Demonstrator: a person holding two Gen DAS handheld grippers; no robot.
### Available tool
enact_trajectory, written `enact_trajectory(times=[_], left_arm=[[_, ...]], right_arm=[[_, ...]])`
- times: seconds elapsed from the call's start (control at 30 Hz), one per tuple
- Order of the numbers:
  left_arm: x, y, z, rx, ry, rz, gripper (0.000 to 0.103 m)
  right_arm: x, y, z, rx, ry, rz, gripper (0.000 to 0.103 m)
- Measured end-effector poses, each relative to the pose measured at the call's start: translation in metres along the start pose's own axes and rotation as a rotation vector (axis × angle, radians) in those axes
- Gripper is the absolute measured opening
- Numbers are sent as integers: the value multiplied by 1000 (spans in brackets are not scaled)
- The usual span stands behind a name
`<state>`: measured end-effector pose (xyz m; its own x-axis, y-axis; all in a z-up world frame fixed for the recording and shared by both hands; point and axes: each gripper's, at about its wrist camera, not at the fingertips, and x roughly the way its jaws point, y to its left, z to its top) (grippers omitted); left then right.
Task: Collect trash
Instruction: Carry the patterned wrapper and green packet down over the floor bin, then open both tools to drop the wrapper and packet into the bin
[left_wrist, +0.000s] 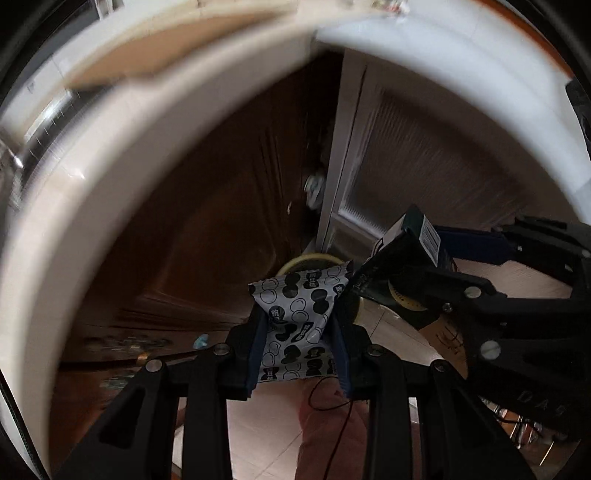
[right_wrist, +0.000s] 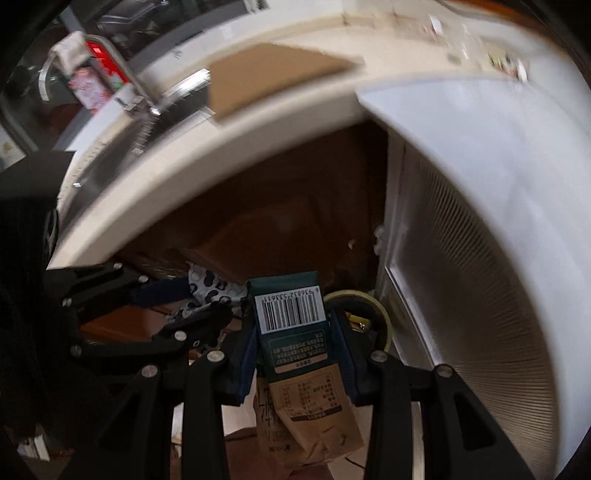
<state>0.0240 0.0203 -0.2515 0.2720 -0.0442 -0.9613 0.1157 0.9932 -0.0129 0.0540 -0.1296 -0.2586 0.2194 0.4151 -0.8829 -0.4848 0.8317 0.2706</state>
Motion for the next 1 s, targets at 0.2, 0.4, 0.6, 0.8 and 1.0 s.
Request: enact_trajectory(times=[0.2,0.4,0.6,0.8,1.0], left_arm=[[104,3,-12,-44,52,-18,32],[190,-2,-22,-20,83,-15,57],[233,0,-27,-23,117,-13,68],[241,5,-33,-20,142,-13,68],[222,-1,-27,3,137,-6,68]], right_arm=[[95,-35,-22,65,13,-50,38],[183,-67,-36,87,72,-83,39],[227,-86,-50,110,118,-126,48],[225,-90,-60,108,135,-144,53],[206,-90,-58,128,128,-158,53]])
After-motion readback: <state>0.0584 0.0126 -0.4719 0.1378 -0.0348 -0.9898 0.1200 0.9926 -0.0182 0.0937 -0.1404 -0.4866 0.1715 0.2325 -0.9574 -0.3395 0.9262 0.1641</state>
